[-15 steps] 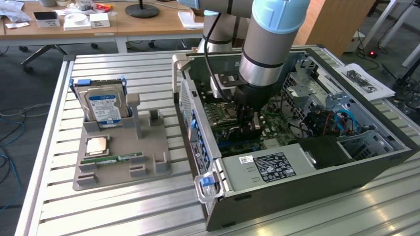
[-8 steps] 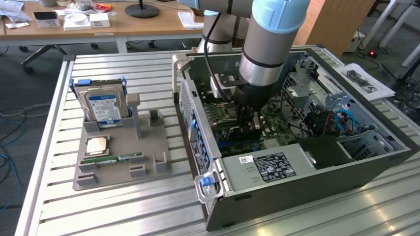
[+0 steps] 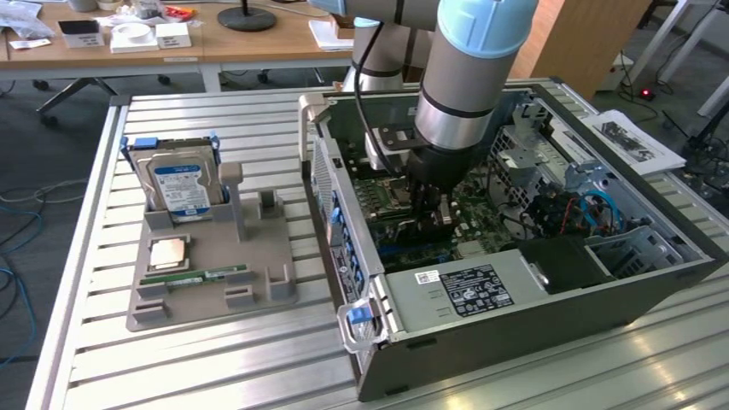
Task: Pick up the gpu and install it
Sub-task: 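Insert the gpu into the slot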
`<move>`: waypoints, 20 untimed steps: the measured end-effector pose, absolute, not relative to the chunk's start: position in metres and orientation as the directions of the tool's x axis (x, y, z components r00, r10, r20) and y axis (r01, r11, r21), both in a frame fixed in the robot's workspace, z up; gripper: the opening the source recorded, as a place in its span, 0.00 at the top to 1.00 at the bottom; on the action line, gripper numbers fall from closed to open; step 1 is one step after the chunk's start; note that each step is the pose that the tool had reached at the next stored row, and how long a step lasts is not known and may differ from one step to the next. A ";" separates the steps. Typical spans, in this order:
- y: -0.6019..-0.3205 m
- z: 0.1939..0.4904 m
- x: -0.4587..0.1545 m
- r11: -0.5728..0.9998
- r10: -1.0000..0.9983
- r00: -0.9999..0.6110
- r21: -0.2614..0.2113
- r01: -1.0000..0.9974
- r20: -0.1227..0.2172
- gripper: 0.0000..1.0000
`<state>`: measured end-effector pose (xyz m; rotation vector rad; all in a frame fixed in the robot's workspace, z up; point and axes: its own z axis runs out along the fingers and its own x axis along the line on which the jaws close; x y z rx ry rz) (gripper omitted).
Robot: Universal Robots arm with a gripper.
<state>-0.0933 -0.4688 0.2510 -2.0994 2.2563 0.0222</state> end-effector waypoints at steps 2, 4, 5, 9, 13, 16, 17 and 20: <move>-0.469 0.251 -0.093 0.073 -0.996 -0.071 -0.030 -0.997 -0.053 0.73; -0.469 0.250 -0.093 0.074 -0.996 -0.072 -0.030 -0.997 -0.053 0.73; -0.469 0.250 -0.093 0.074 -0.996 -0.073 -0.030 -0.997 -0.053 0.73; -0.469 0.250 -0.094 0.075 -0.996 -0.073 -0.030 -0.997 -0.053 0.73; -0.469 0.250 -0.095 0.075 -0.996 -0.073 -0.030 -0.997 -0.053 0.73; -0.469 0.250 -0.095 0.075 -0.996 -0.073 -0.030 -0.997 -0.053 0.73; -0.469 0.250 -0.095 0.075 -0.996 -0.073 -0.030 -0.997 -0.053 0.73; -0.469 0.249 -0.095 0.075 -0.996 -0.073 -0.030 -0.997 -0.053 0.73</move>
